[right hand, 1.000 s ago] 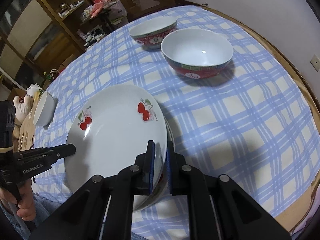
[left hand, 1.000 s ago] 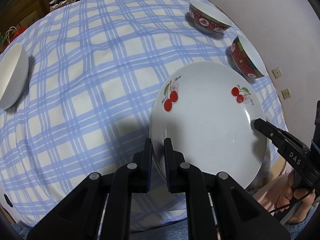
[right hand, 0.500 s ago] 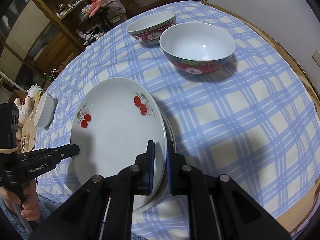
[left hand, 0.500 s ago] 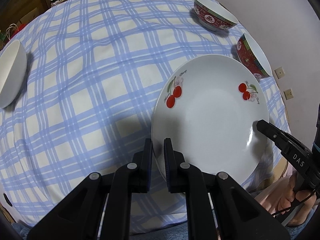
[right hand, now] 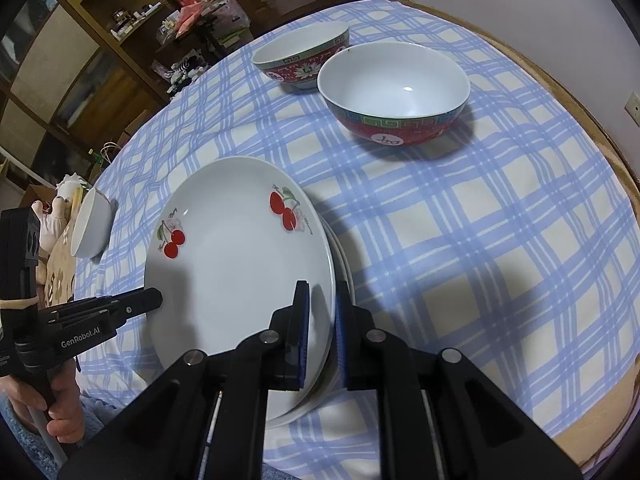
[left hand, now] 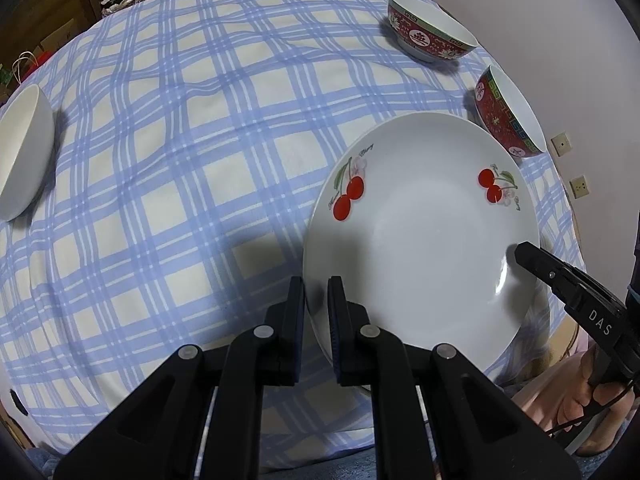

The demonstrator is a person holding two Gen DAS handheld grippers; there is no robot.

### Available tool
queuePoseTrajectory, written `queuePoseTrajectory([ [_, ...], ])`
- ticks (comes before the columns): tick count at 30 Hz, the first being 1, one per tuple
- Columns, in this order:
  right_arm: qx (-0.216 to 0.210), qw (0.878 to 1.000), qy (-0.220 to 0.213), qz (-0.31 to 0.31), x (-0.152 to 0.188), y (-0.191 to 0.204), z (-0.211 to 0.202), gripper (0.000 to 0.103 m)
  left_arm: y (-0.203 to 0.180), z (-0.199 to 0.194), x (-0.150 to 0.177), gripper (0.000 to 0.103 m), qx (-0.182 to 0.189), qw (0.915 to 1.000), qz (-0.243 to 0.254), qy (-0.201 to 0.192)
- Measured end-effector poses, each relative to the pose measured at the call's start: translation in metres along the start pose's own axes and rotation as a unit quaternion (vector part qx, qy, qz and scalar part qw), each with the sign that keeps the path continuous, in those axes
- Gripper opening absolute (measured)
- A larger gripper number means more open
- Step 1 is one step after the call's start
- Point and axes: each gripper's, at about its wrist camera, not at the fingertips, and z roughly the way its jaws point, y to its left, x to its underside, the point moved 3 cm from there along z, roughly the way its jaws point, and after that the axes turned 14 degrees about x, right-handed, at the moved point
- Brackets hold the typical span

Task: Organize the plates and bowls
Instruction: 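Lower the right tool's plate onto the cherry plate stack while the left tool holds its plate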

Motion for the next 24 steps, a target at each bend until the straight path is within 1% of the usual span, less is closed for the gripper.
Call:
queuePoseTrajectory([
  [14, 0.002, 1.000, 0.000, 0.000, 0.0011, -0.0001, 0.0003, 0.014, -0.0020, 0.0002, 0.0005, 0.011, -0.002, 1.0000, 0.002, 0.001],
  [18, 0.001, 1.000, 0.000, 0.000, 0.0009, 0.0001, -0.0003, 0.014, 0.0006, 0.0008, 0.0013, 0.011, 0.002, 1.0000, -0.007, 0.002],
  [24, 0.003, 1.000, -0.002, -0.001, 0.0020, 0.0002, 0.0002, 0.014, 0.0010, -0.0013, 0.0022, 0.012, -0.008, 1.0000, -0.004, -0.002],
])
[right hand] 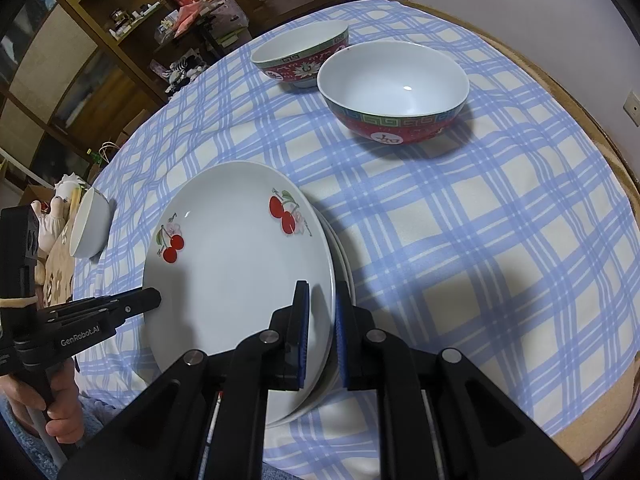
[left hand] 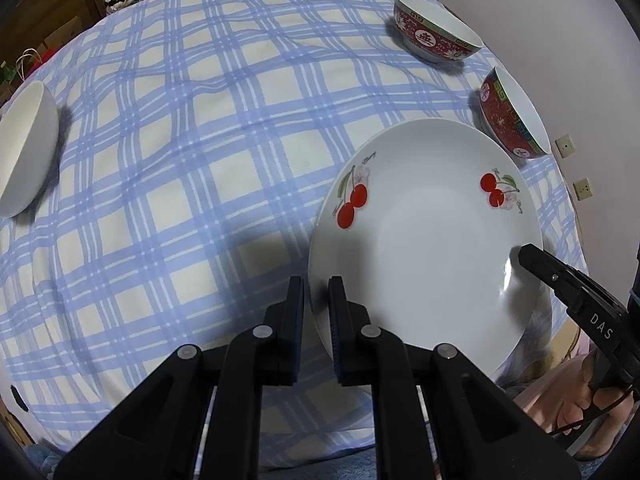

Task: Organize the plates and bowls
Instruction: 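Lower the right tool's plate onto the cherry plate stack while the left tool holds its plate, then open both tools and release the cherry plates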

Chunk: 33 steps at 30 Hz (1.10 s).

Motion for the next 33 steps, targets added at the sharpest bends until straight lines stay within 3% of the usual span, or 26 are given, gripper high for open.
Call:
queuePoseTrajectory([
  [5, 0.007, 1.000, -0.009, 0.000, 0.000, 0.000, -0.002, 0.014, 0.000, -0.003, 0.001, 0.012, -0.001, 1.0000, 0.000, -0.004],
  [8, 0.041, 0.999, -0.027, -0.006, 0.000, 0.000, -0.008, 0.015, 0.001, -0.007, 0.002, 0.012, 0.004, 0.9999, -0.004, -0.012],
  [13, 0.035, 0.999, -0.040, -0.007, -0.001, -0.001, -0.015, 0.015, -0.001, -0.027, 0.004, 0.012, 0.004, 0.9987, -0.001, -0.050],
  [22, 0.036, 0.996, -0.080, 0.006, 0.000, -0.004, -0.036, 0.015, -0.007, -0.041, 0.012, 0.018, -0.017, 0.9970, 0.013, -0.075],
  [24, 0.036, 0.996, -0.083, 0.009, -0.001, -0.005, -0.038, 0.015, -0.007, -0.045, 0.013, 0.024, -0.024, 0.9965, 0.014, -0.078],
  [26, 0.040, 0.996, -0.084, 0.011, 0.000, -0.005, -0.038, 0.015, -0.006, -0.046, 0.014, 0.048, -0.036, 0.9962, 0.008, -0.078],
  [27, 0.044, 0.995, -0.084, 0.011, 0.000, -0.006, -0.038, 0.015, -0.004, -0.047, 0.015, 0.054, -0.042, 0.9960, 0.005, -0.079],
  [29, 0.046, 0.995, -0.086, 0.013, 0.000, -0.007, -0.040, 0.017, 0.000, -0.050, 0.016, 0.059, -0.048, 0.9953, 0.003, -0.084],
  [31, 0.044, 0.995, -0.090, 0.017, 0.000, -0.008, -0.042, 0.028, 0.003, -0.051, 0.016, 0.062, -0.055, 0.9947, 0.001, -0.086],
  [33, 0.038, 0.994, -0.096, 0.021, 0.000, -0.009, -0.045, 0.046, 0.003, -0.053, 0.016, 0.070, -0.057, 0.9943, 0.001, -0.090],
])
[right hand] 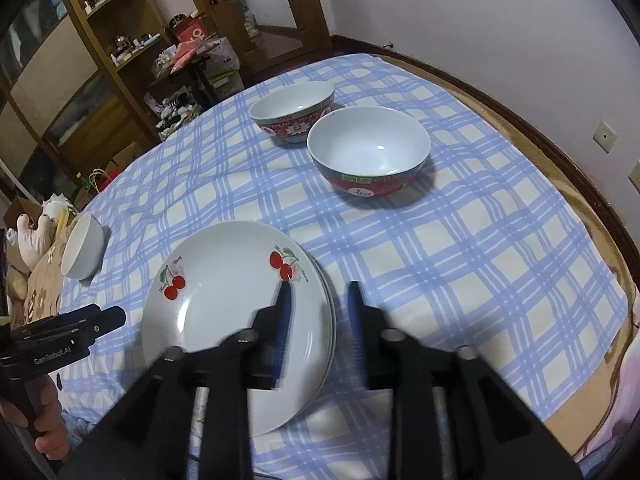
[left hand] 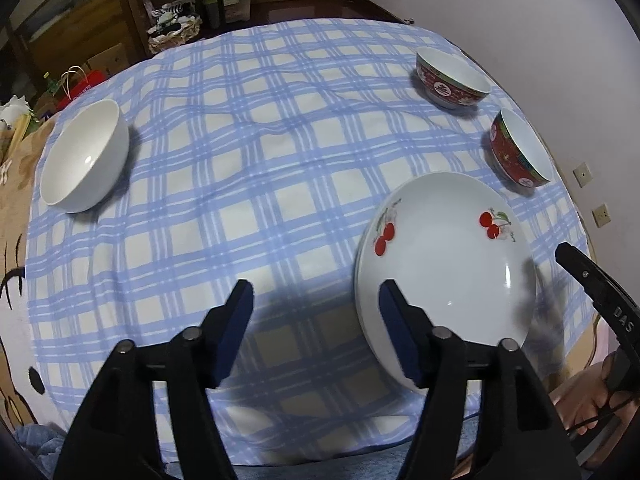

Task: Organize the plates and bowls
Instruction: 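Open both tools and release the cherry plates, then withdraw both tools and move them toward the plain white bowl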

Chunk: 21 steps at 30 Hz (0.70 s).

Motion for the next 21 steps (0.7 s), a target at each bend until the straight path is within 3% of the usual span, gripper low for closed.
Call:
queuePoseTrajectory([
  [3, 0.000, 1.000, -0.005, 0.010, 0.000, -0.003, -0.003, 0.065, -0.004, -0.003, -0.001, 0.084, -0.005, 0.9999, 0.007, -0.009],
  [7, 0.005, 1.000, -0.006, 0.023, -0.001, -0.008, -0.004, 0.072, -0.012, -0.010, -0.001, 0.094, -0.008, 0.9994, 0.024, -0.025],
  [12, 0.003, 0.999, -0.013, 0.033, -0.002, -0.010, -0.005, 0.090, -0.010, -0.010, -0.001, 0.096, -0.024, 0.9991, 0.021, -0.027],
  [21, 0.013, 0.998, -0.014, 0.061, -0.004, -0.021, -0.003, 0.091, -0.007, -0.007, -0.006, 0.096, -0.032, 0.9988, 0.022, -0.032],
])
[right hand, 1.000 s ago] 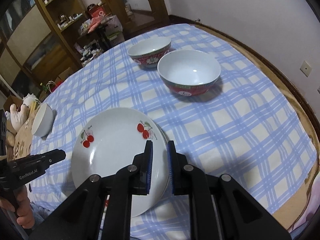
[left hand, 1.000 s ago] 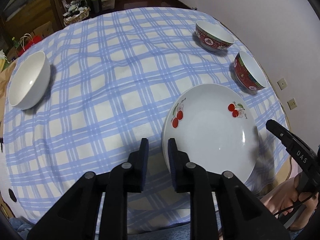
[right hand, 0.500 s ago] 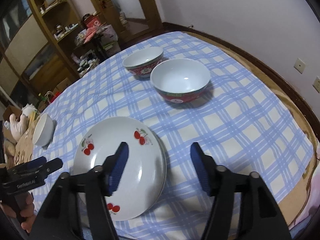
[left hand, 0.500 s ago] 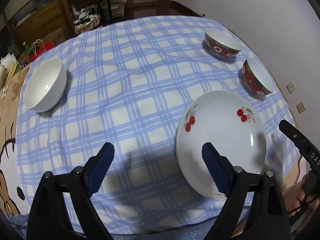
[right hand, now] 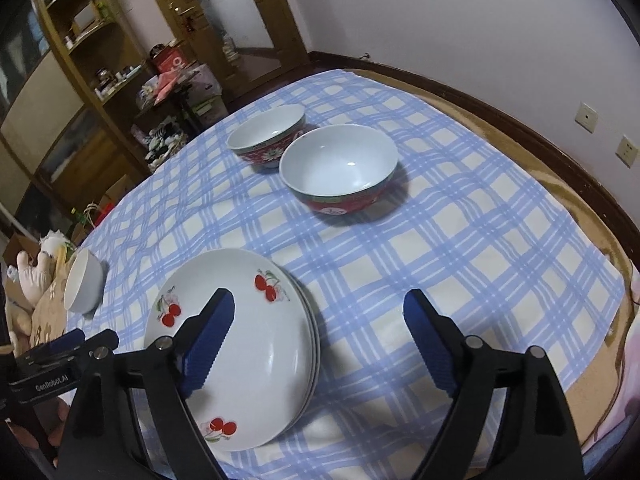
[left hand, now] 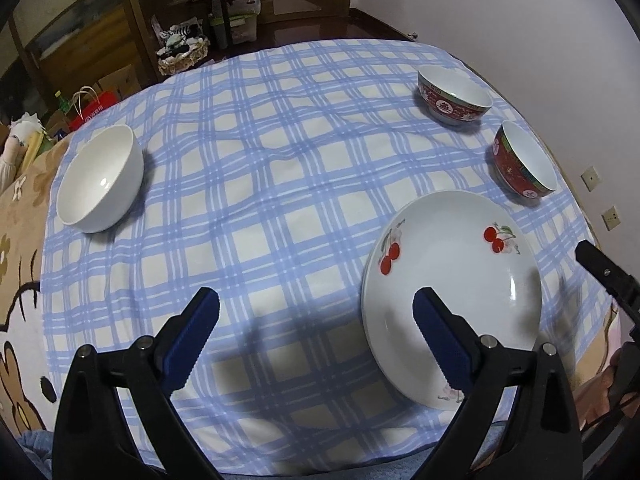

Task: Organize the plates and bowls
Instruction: 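Withdraw both tools and move them toward the plain white bowl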

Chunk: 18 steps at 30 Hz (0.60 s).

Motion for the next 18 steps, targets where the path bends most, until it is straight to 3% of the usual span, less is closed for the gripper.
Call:
queuePoseTrajectory([
  [9, -0.020, 1.000, -0.012, 0.009, -0.003, -0.004, -0.005, 0.091, 0.000, -0.002, -0.009, 0.096, 0.006, 0.9999, 0.007, -0.010],
  [14, -0.036, 0.999, -0.024, -0.016, -0.011, 0.007, -0.013, 0.091, 0.003, -0.014, -0.021, 0.096, 0.004, 0.9998, 0.013, -0.013],
  [18, -0.050, 0.997, -0.045, -0.040, -0.024, 0.032, -0.024, 0.091, 0.006, -0.030, -0.035, 0.096, -0.025, 0.9988, 0.035, -0.025],
])
